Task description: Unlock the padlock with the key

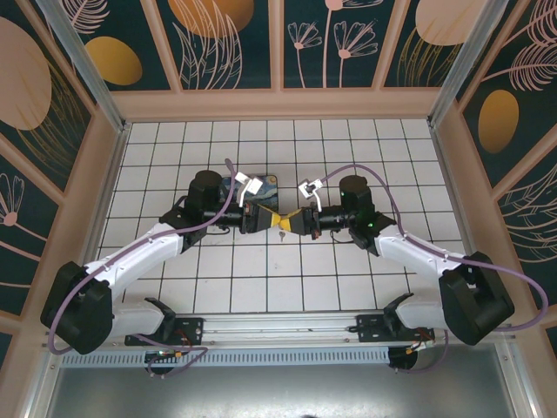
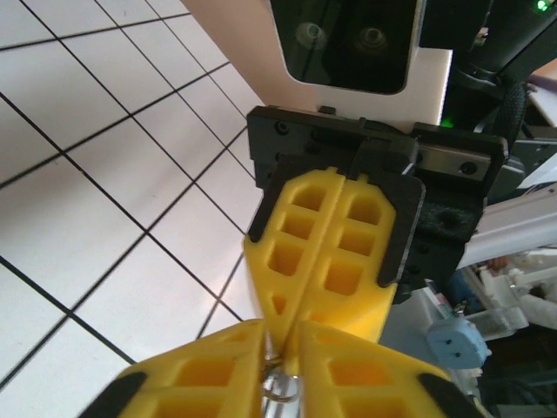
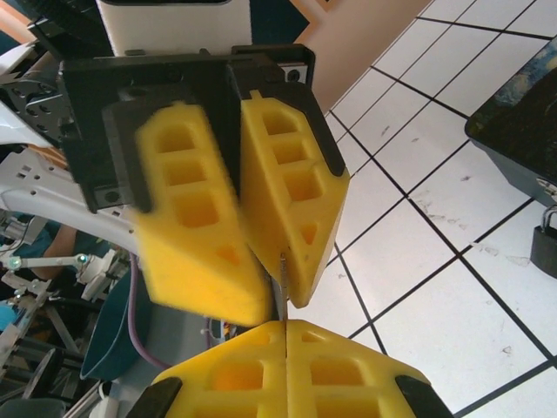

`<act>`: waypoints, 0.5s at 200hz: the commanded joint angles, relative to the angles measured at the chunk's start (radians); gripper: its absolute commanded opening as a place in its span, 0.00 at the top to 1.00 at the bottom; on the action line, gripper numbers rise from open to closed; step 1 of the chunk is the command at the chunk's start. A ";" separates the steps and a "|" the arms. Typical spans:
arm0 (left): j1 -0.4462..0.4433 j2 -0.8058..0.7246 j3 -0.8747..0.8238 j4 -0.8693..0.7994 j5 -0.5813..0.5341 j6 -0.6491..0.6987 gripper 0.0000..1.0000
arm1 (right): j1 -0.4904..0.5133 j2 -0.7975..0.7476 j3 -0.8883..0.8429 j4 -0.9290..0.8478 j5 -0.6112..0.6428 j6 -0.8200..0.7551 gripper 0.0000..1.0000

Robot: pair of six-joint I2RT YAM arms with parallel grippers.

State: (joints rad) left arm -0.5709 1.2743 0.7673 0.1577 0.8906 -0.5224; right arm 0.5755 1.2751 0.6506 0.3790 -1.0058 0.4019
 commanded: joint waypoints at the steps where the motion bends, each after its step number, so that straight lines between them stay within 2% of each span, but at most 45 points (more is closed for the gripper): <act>1: 0.002 -0.017 -0.012 0.018 0.028 0.021 0.95 | -0.011 0.006 0.020 0.021 -0.019 -0.005 1.00; 13: 0.002 -0.016 -0.015 0.020 0.032 0.022 1.00 | -0.014 0.006 0.018 0.022 -0.018 -0.004 1.00; 54: 0.002 -0.020 -0.031 0.075 0.008 -0.028 1.00 | -0.018 0.006 0.009 0.060 -0.025 0.034 1.00; 75: 0.003 -0.029 -0.040 0.141 -0.050 -0.096 1.00 | -0.023 -0.002 -0.005 0.076 0.001 0.062 0.80; 100: 0.002 -0.020 -0.061 0.243 -0.083 -0.189 1.00 | -0.023 -0.027 -0.063 0.168 0.065 0.141 0.73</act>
State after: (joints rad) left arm -0.5694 1.2640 0.7288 0.2646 0.8539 -0.6132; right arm 0.5587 1.2751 0.6319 0.4351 -0.9962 0.4637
